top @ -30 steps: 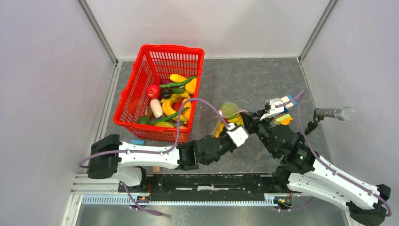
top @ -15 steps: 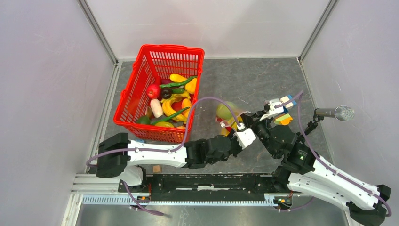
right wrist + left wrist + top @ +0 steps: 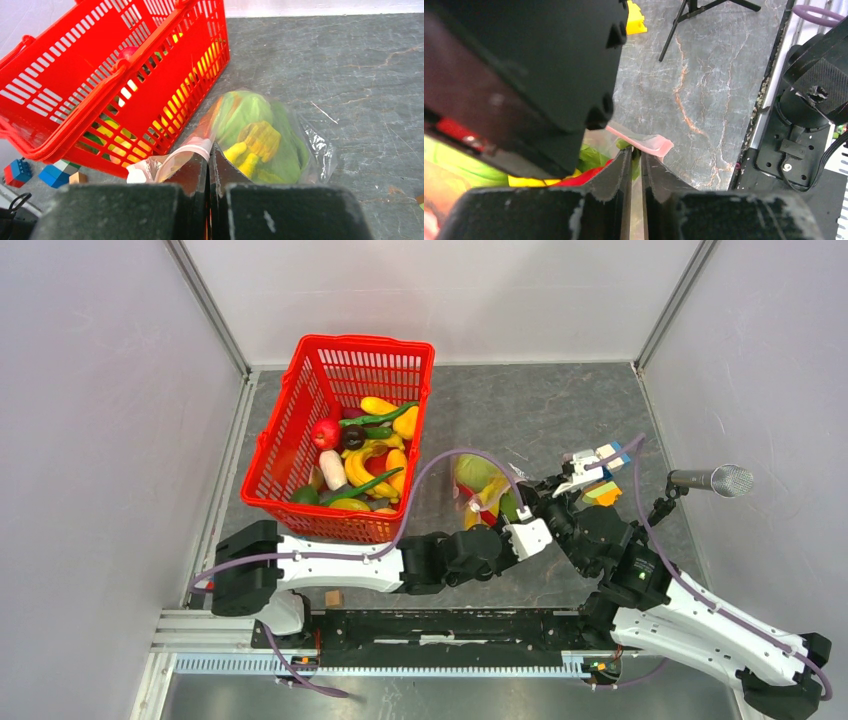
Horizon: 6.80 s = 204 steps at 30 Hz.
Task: Place the food in the zip-top bag and seal the zipper
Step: Place the fake vegetable in the zipper food storage bag, then pick up the fake fruit from the bin, then place the fake fruit in the zipper food storage bag, then adjust the zipper food storage bag at the center of the board.
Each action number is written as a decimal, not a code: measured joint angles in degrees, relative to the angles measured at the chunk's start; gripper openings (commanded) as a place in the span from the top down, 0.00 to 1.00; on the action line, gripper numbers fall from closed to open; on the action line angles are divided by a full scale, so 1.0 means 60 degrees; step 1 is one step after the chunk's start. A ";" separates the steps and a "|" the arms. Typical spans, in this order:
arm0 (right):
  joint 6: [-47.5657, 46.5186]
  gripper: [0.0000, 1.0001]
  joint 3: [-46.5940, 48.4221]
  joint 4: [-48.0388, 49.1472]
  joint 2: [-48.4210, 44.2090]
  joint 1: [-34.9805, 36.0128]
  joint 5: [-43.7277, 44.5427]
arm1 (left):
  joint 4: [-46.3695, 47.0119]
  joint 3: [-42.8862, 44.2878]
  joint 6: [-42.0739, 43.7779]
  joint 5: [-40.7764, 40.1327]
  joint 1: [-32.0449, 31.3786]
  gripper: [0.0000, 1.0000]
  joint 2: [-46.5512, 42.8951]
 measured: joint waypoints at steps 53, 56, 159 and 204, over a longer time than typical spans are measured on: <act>-0.0149 0.97 -0.0062 0.0517 0.0015 0.0004 0.0736 | -0.3202 -0.0175 -0.1308 0.0408 0.3333 0.00 -0.6011; -0.0189 0.96 -0.0091 0.0586 0.0015 0.0004 0.0732 | -0.3585 -0.0175 -0.1698 -0.0117 0.4186 0.00 -0.6029; -0.0200 0.92 -0.0102 0.1446 0.0630 0.0004 0.0047 | -0.1625 0.0175 -0.2994 0.7708 0.3880 0.55 -0.3501; -0.0656 0.91 -0.0248 0.2098 0.0007 0.0004 0.1333 | -0.3723 -0.0517 -0.4539 0.3053 0.2954 0.05 -0.5293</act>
